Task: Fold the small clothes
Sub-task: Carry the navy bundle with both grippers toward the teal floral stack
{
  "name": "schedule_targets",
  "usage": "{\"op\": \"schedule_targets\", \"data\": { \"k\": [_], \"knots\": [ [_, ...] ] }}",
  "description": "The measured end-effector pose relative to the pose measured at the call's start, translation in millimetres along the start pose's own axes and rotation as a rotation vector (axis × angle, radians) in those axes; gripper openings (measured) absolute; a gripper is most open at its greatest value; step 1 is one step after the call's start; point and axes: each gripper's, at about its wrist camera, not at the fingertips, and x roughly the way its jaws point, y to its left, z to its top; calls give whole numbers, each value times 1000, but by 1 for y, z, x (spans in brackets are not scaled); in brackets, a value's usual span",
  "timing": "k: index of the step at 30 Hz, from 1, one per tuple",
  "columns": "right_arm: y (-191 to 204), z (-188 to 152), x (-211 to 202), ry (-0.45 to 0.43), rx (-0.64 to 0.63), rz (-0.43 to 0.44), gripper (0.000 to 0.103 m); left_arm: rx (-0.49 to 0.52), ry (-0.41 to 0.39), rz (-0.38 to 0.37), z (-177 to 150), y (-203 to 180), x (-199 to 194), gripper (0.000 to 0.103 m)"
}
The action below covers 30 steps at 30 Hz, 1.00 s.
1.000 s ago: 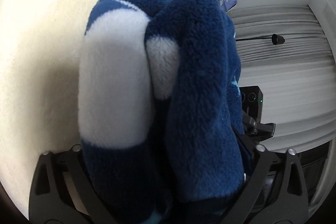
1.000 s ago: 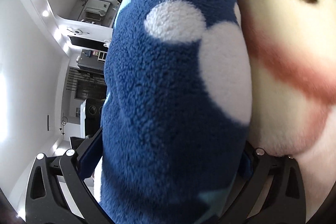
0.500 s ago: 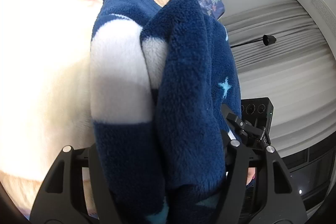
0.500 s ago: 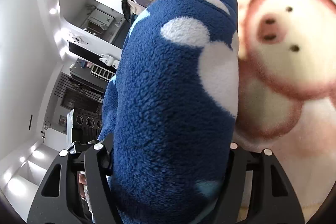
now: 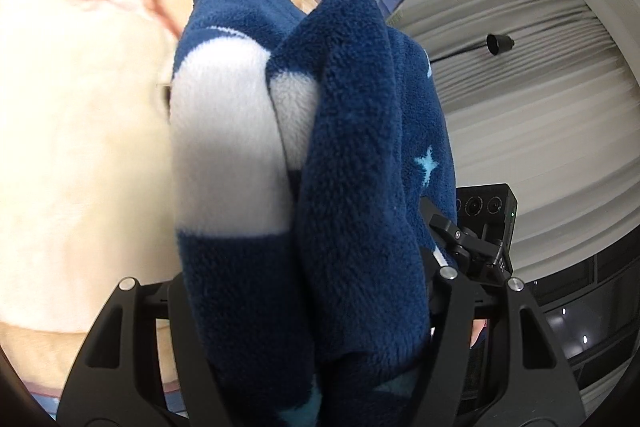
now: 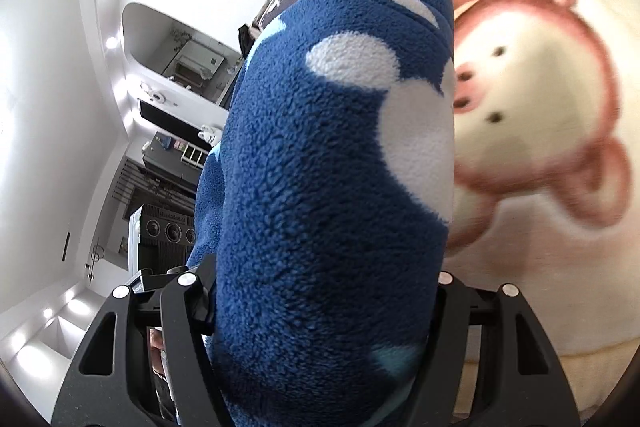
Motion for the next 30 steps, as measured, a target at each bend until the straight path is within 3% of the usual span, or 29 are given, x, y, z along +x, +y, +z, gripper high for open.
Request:
{"op": "schedule_targets", "data": {
  "k": [17, 23, 30],
  "knots": [
    [-138, 34, -95, -113, 182, -24, 68, 48, 183, -10, 30, -57, 182, 67],
    [-155, 67, -117, -154, 197, -52, 68, 68, 212, -41, 62, -82, 228, 67],
    [-159, 148, -141, -188, 175, -97, 68, 108, 221, -80, 128, -131, 279, 67]
  ]
}}
